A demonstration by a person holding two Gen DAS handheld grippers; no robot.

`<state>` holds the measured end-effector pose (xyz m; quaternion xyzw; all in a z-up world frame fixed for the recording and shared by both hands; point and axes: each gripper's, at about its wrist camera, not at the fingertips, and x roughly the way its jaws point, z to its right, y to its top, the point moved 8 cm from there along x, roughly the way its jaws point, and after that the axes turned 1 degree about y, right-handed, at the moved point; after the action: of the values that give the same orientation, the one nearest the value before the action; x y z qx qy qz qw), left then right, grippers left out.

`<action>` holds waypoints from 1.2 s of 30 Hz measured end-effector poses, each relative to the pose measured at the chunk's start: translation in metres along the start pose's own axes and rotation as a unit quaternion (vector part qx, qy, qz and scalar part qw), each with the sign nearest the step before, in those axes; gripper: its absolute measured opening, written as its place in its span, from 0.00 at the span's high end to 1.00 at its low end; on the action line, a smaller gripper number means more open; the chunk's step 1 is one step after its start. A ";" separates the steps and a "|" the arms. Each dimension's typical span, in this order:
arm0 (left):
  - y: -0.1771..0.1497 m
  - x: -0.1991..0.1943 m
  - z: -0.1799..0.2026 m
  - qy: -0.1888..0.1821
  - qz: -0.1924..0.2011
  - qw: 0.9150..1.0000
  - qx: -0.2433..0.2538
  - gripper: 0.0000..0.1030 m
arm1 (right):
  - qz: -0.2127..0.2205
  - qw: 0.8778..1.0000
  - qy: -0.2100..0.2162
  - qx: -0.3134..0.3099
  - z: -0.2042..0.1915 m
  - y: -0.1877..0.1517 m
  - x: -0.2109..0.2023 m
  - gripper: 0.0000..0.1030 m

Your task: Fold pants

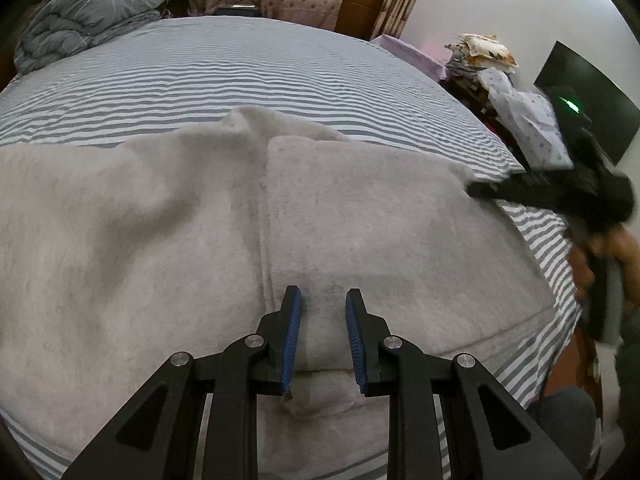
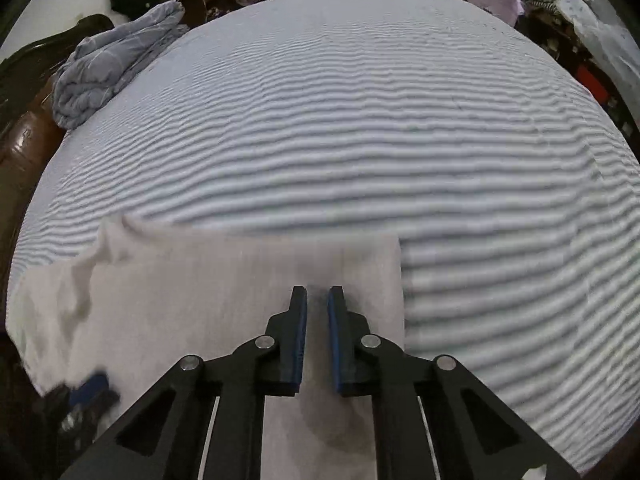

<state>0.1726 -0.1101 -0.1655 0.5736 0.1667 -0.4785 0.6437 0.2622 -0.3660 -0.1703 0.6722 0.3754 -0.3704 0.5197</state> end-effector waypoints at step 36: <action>-0.001 -0.013 0.013 0.048 -0.017 0.998 -0.023 0.55 | 0.007 0.999 0.026 0.036 0.010 -0.128 -0.034 0.89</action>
<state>0.1609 -0.1157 -0.1530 0.5781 0.2184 -0.4572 0.6396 0.1320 -0.3574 -0.1961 0.7022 0.3707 -0.3622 0.4881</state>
